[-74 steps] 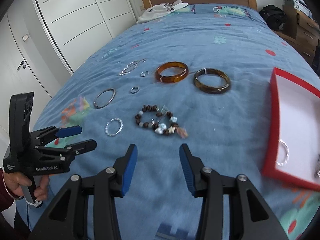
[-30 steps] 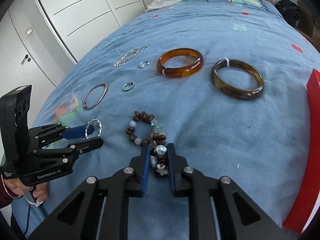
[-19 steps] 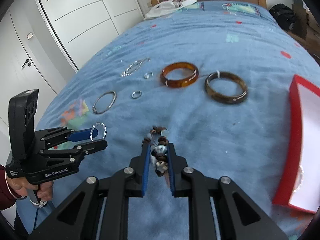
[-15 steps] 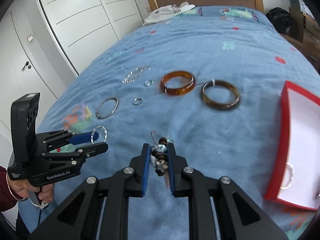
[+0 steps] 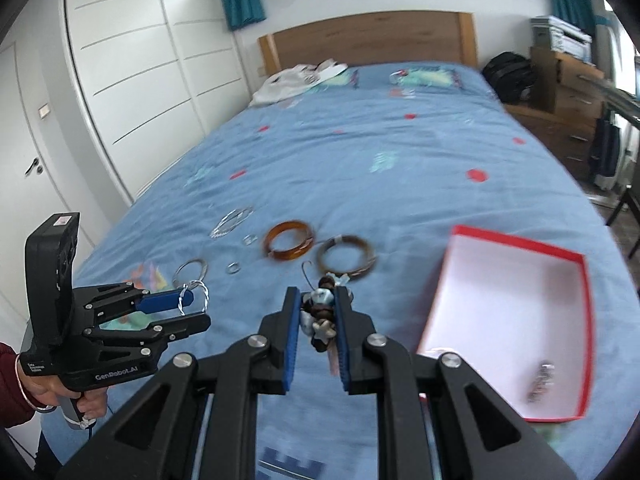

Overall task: Organize jewelry
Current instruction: 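Carry hoop and beaded bracelet into the red box and open both tools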

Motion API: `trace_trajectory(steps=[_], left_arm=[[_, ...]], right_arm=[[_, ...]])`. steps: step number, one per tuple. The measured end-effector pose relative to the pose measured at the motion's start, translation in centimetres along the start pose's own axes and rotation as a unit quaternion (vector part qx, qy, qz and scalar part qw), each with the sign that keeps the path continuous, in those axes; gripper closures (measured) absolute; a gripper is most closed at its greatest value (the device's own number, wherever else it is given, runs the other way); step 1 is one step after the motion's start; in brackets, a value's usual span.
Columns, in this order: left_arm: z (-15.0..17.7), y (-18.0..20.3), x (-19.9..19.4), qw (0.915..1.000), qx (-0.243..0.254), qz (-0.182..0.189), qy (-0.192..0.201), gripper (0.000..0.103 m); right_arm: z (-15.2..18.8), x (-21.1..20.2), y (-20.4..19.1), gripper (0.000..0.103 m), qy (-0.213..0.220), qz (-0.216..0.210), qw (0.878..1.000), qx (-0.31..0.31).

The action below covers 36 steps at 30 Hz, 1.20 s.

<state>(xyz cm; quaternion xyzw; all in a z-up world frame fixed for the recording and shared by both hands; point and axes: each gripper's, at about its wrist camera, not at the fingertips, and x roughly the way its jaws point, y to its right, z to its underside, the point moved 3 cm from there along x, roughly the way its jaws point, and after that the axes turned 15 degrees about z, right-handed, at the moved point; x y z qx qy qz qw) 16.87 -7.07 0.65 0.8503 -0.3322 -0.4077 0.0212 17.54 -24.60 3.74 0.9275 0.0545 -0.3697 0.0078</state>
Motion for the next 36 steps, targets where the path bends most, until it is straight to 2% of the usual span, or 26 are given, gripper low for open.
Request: trace_trajectory(steps=[6,11,19,29,36], left_arm=[[-3.1,4.8,3.5,0.9986,0.032,0.043,-0.005,0.066],[-5.6,8.8,7.9,0.9955,0.049,0.081,-0.014,0.066],[-6.9,11.6,15.1,0.9922,0.053,0.103,-0.046,0.066],[-5.7,11.9,20.7,0.9905,0.048,0.095,-0.087,0.066],[-4.3,11.4,21.9,0.99,0.054,0.082,-0.101,0.066]], right_arm=[[0.1,-0.6,5.8,0.087,0.002,0.037,0.999,0.022],[0.0,0.2,10.5,0.087,-0.001,0.059,0.998,0.037],[1.8,4.1,16.9,0.087,-0.034,0.075,0.995,0.057],[5.0,9.1,19.5,0.087,-0.083,0.075,0.992,0.066],[5.6,10.2,19.4,0.087,-0.098,0.078,0.992,0.032]])
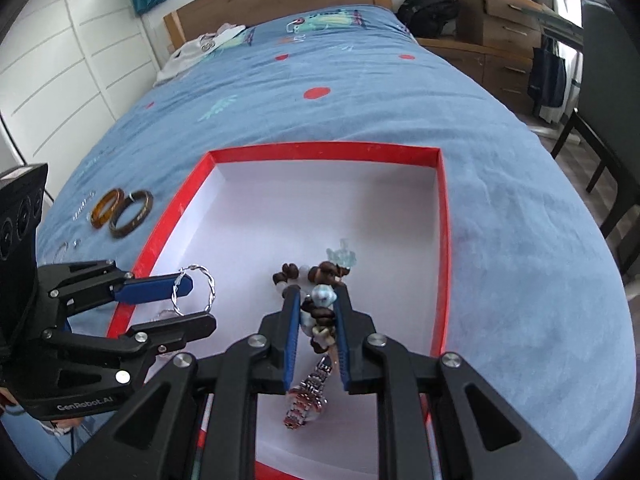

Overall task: Organize jewelry
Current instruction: 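Carry hoop and beaded bracelet into the red box and open both tools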

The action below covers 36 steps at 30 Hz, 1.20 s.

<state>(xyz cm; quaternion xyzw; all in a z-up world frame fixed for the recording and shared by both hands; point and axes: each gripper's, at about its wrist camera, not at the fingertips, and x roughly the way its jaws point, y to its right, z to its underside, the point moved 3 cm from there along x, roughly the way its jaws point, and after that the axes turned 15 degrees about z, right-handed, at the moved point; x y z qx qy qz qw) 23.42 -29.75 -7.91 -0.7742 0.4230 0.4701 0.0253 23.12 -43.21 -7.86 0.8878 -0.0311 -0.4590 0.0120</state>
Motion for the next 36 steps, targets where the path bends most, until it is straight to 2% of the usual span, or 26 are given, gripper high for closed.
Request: trace_trajectory(steps=[9,14,20,26,31,36], left_arm=[[0.3,0.1,0.4,0.9997,0.017,-0.012,-0.009,0.065],[0.3,0.0,0.2,0.9998,0.016,-0.006,-0.008,0.065],[0.4,0.2,0.1,0.9996,0.024,-0.005,-0.014,0.065],[0.6,0.7,-0.1,0.9993,0.029,0.009,-0.022,0.059],[0.7,1.3,-0.7,0.9992,0.034,0.002,-0.02,0.049],[0.6,1.3,-2.5,0.9995,0.03,-0.005,-0.01,0.047]], right_arm=[[0.3,0.4,-0.7,0.086,-0.023,0.019,0.998,-0.058],[0.7,0.5,-0.8,0.086,-0.04,0.019,0.996,-0.077],[0.9,0.3,-0.6,0.086,-0.038,0.019,0.997,-0.063],[0.9,-0.1,-0.2,0.086,-0.039,0.02,0.998,-0.047],[1.0,-0.8,0.1,0.077,-0.04,0.025,0.998,-0.036],[1.2,-2.0,0.5,0.074,-0.038,0.029,0.999,-0.026]])
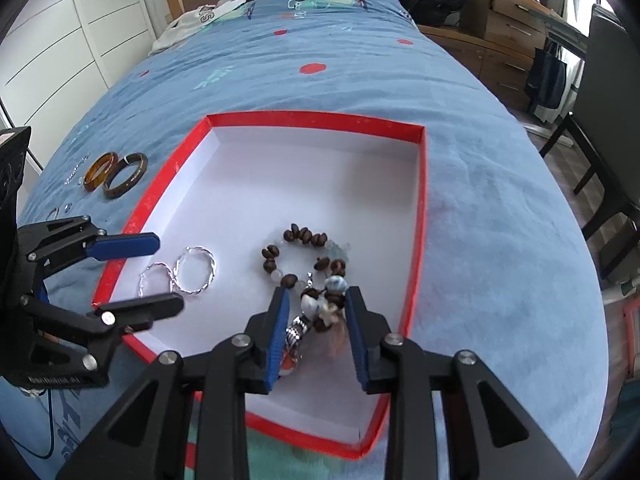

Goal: Organize jewelry

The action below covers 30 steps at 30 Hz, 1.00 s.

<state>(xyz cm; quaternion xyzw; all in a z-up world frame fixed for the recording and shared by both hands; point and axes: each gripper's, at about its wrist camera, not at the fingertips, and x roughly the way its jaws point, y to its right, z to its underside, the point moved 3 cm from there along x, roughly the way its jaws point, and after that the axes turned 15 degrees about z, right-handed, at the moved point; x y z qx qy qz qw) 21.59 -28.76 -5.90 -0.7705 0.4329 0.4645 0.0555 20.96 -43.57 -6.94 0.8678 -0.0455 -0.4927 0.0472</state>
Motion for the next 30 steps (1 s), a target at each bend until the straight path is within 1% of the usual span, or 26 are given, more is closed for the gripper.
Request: trace_trajectory(steps=[4,9,16,22,25,30], left_arm=[[0.2,0.3,-2.4,0.9999,-0.002,-0.006,0.016,0.046],[1.7,0.9,-6.1,0.9994,-0.003,-0.017,0.03,0.044],[6.0,0.5,-12.0,0.9967,-0.031,-0.052,0.054,0.037],[10.4,-0.6,-17.1,0.9915,-0.056,-0.094,0.071,0.035],[12.7,-1.7,-19.8,0.9869,-0.069,-0.122,0.08,0.032],[16.0,-3.6,-23.7,0.9795,-0.091,-0.152,0.095,0.029]], right_arm=[[0.1,-1.1,0.2,0.074,0.0,0.002,1.0,0.014],[0.7,-3.1,0.1,0.074,0.003,0.009,1.0,0.024],[2.1,-8.0,-1.3,0.074,0.023,0.007,0.999,0.041],[3.1,-12.0,-4.3,0.074,0.042,-0.002,0.998,0.045],[3.6,-14.3,-6.7,0.074,0.058,-0.01,0.998,0.038],[4.1,-17.1,-10.4,0.074,0.078,-0.027,0.996,0.024]])
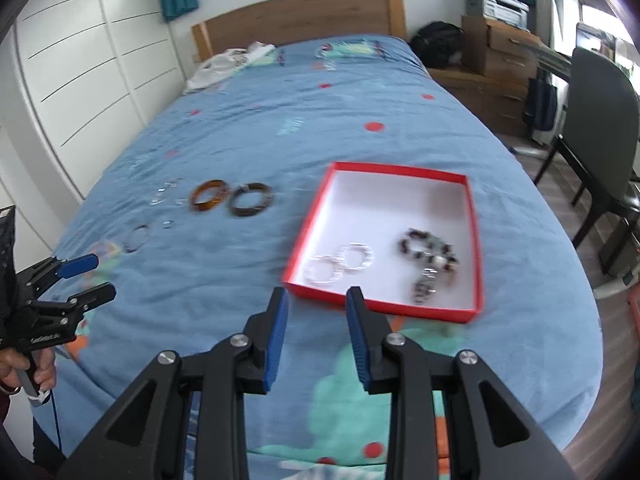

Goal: Organize jewelry

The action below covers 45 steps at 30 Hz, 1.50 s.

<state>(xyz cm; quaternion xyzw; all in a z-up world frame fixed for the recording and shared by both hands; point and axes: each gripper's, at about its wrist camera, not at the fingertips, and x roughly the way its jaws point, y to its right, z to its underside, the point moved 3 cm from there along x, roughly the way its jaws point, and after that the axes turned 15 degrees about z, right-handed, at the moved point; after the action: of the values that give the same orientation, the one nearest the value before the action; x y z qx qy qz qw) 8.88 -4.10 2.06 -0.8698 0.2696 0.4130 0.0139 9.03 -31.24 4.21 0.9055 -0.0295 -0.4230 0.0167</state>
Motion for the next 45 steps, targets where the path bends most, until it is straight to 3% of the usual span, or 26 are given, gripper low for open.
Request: trace_trajectory(steps=[8,14,30,45], left_arm=[[2.5,-5.2,-5.4,0.9981,-0.024,-0.049,0.03,0.024],[3.5,-8.1,-6.5,0.9953,-0.049,-0.071,0.042,0.022],[4.3,-13.1,-2.7,0.9904,-0.083,-0.105,0.031,0.019],[3.1,-17.3,3.9,0.9899,-0.099,-0.102,0.005,0.014]], right_arm=[[0.3,-1.6,-5.2,0.074,0.015,-0.019,1.0,-0.005],[-0.1,-1.0,-8.7,0.074,0.016,-0.028,0.999,-0.021],[-1.1,4.6,-15.1,0.074,0.016,-0.051,0.997,-0.049],[-1.4,12.8,-20.3,0.074,-0.02,-0.078,0.993,-0.082]])
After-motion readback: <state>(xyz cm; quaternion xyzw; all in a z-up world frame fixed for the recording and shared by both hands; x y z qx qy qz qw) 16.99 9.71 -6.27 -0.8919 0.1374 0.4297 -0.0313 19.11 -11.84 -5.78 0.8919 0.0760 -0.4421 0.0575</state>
